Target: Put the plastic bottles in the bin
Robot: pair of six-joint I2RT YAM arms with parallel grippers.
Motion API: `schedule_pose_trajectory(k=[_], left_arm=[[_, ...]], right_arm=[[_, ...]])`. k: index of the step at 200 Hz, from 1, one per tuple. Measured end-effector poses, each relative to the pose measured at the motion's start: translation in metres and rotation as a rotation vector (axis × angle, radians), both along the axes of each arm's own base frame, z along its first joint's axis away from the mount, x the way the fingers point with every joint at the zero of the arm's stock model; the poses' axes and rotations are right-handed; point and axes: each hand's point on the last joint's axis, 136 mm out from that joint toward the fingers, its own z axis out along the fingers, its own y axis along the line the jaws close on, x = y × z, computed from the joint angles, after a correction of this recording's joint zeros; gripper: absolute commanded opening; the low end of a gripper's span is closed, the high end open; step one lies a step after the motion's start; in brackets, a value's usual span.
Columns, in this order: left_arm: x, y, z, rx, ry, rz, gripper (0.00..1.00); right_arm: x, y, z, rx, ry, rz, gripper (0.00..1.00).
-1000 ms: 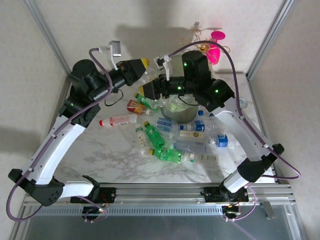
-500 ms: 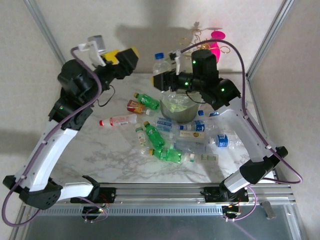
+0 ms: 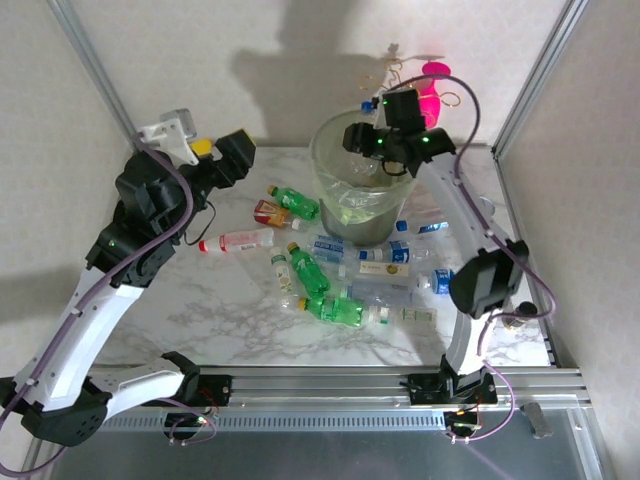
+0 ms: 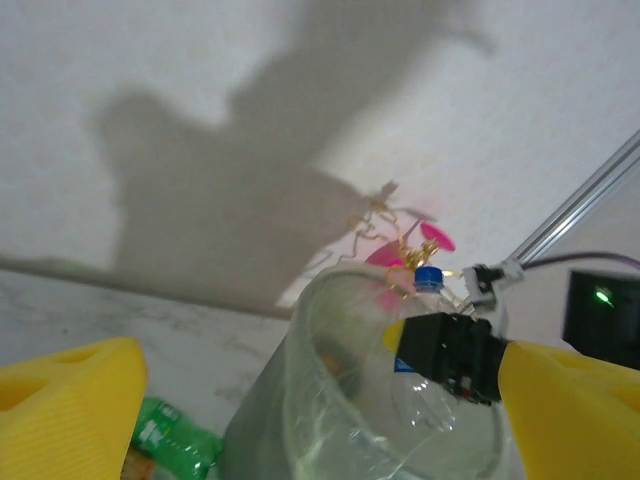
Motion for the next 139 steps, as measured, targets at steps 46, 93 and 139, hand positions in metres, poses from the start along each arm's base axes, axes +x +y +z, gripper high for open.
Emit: schedule_pose_trajectory(k=[46, 93, 139], left_arm=[[-0.013, 0.006, -0.005, 0.023, -0.002, -0.009, 0.91], [-0.016, 0.008, -0.017, 0.032, 0.013, -0.01, 0.9], [-0.021, 0.011, -0.017, 0.036, 0.005, -0.01, 0.89]], right_arm=[[0.008, -0.005, -0.066, -0.077, 0.173, -0.059, 0.41], [0.015, 0.001, -0.069, 0.017, 0.236, -0.147, 0.42], [0.018, 0.005, -0.091, 0.1, 0.339, -0.247, 0.43]])
